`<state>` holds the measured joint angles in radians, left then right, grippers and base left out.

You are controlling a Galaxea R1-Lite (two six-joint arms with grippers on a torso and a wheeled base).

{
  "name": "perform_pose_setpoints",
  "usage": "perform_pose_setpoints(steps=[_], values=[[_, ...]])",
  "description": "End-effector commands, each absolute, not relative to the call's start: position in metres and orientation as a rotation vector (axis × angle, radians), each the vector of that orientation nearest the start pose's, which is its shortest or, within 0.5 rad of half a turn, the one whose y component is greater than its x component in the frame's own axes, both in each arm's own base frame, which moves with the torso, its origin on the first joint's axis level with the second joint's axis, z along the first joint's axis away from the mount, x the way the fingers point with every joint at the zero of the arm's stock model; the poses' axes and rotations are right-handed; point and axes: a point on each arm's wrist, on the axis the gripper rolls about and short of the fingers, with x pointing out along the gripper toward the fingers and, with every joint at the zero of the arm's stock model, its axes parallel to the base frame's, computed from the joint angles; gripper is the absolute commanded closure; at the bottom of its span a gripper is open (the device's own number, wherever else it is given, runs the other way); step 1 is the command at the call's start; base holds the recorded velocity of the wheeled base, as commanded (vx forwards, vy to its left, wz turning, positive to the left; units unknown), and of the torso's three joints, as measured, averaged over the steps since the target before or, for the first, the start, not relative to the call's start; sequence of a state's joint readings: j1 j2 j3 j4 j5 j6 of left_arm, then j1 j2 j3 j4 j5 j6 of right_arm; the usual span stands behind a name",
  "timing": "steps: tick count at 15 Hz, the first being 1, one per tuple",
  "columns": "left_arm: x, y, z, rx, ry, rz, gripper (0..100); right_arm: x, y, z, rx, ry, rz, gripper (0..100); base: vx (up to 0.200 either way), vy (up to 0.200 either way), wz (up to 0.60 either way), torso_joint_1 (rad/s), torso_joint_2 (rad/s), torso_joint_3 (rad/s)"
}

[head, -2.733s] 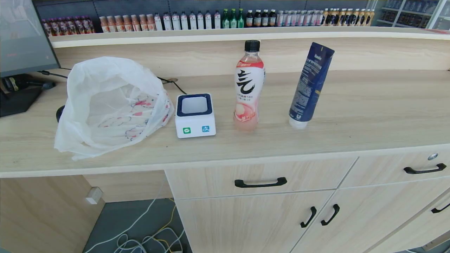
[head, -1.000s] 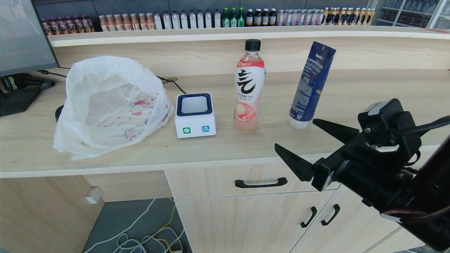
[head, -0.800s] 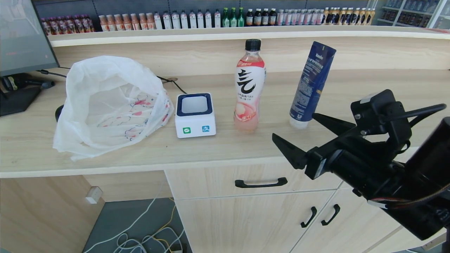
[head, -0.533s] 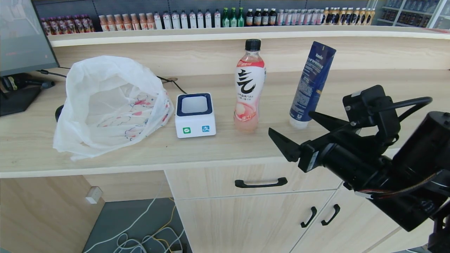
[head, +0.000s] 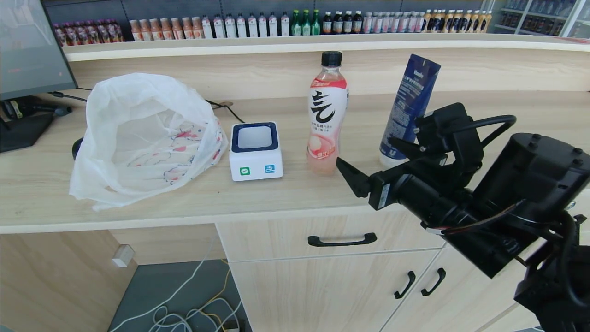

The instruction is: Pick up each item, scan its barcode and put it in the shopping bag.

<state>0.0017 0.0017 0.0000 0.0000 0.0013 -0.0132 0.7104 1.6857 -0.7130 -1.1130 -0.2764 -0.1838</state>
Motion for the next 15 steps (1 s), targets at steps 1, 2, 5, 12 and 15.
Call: perform_pose_setpoints(steps=[1, 2, 5, 12, 15], values=[[-0.023, 0.0, 0.076, -0.014, 0.002, 0.003, 0, 0.243, 0.2, 0.209, -0.116, -0.169, 0.401, 0, 0.0, 0.0, 0.0, 0.0, 0.0, 0.0], [-0.023, 0.0, 0.076, -0.014, 0.002, 0.003, 0, 0.246, 0.204, 0.212, -0.138, -0.188, 0.403, 0, 0.0, 0.0, 0.0, 0.0, 0.0, 0.0], [-0.023, 0.0, 0.076, -0.014, 0.002, 0.003, 0, 0.253, 0.209, 0.213, -0.143, -0.197, 0.4, 0, 0.0, 0.0, 0.0, 0.0, 0.0, 0.0], [-0.023, 0.0, 0.076, -0.014, 0.002, 0.003, 0, 0.268, 0.222, 0.207, -0.106, -0.189, 0.406, 0, 0.0, 0.0, 0.0, 0.0, 0.0, 0.0], [-0.023, 0.0, 0.076, -0.014, 0.002, 0.003, 0, 0.271, 0.225, 0.209, -0.09, -0.196, 0.408, 0, 0.0, 0.0, 0.0, 0.0, 0.0, 0.0]])
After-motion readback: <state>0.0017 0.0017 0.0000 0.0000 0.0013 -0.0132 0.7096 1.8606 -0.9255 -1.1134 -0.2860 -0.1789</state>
